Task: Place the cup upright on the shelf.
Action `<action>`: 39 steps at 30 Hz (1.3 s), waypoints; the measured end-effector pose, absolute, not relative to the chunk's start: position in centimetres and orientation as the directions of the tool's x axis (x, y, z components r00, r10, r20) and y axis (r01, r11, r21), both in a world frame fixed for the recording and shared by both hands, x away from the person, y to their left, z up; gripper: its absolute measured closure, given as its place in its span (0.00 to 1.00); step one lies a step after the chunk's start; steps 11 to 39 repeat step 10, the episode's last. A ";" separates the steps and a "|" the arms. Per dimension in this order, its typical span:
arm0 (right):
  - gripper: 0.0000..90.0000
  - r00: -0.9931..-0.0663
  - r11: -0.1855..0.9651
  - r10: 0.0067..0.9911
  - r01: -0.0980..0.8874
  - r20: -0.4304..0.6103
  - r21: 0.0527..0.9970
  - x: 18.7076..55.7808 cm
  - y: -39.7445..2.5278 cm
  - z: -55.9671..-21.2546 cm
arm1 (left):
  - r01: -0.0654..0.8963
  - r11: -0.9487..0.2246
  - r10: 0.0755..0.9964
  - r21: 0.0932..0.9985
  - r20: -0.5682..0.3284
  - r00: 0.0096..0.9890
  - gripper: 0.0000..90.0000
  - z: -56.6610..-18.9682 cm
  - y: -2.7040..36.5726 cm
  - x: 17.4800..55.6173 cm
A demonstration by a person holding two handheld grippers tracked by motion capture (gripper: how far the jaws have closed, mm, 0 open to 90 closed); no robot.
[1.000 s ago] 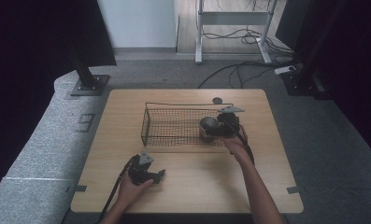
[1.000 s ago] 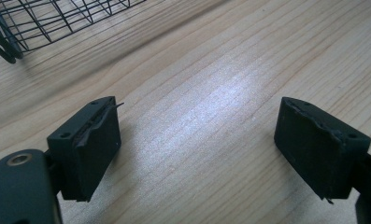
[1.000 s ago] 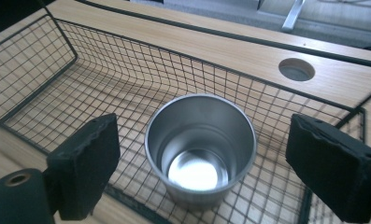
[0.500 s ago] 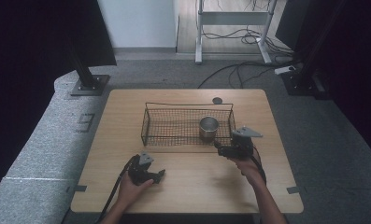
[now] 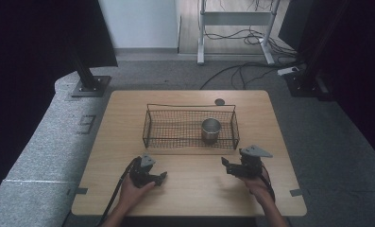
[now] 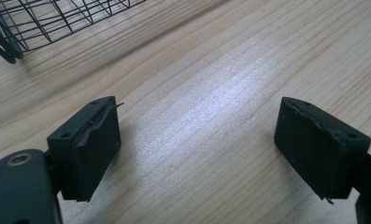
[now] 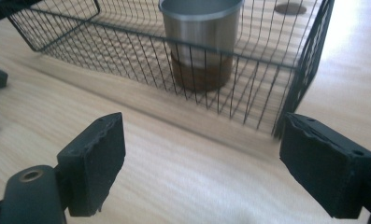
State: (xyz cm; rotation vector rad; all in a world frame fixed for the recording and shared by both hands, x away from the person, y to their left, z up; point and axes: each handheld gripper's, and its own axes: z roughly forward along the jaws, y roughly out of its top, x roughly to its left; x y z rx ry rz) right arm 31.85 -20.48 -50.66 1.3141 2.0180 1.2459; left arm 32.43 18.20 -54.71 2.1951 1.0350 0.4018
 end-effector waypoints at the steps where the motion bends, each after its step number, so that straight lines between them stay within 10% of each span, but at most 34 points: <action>1: 0.16 -0.458 0.148 0.881 0.505 0.118 0.850 31.6 -20.7 -51.2 | 0.564 -0.462 0.770 0.684 -0.006 0.638 0.16 -54.7 18.2 32.4; 39: 0.16 -0.442 0.139 0.889 0.513 0.121 0.847 31.4 -21.4 -51.7 | 0.564 -0.462 0.770 0.684 -0.006 0.638 0.16 -54.7 18.2 32.4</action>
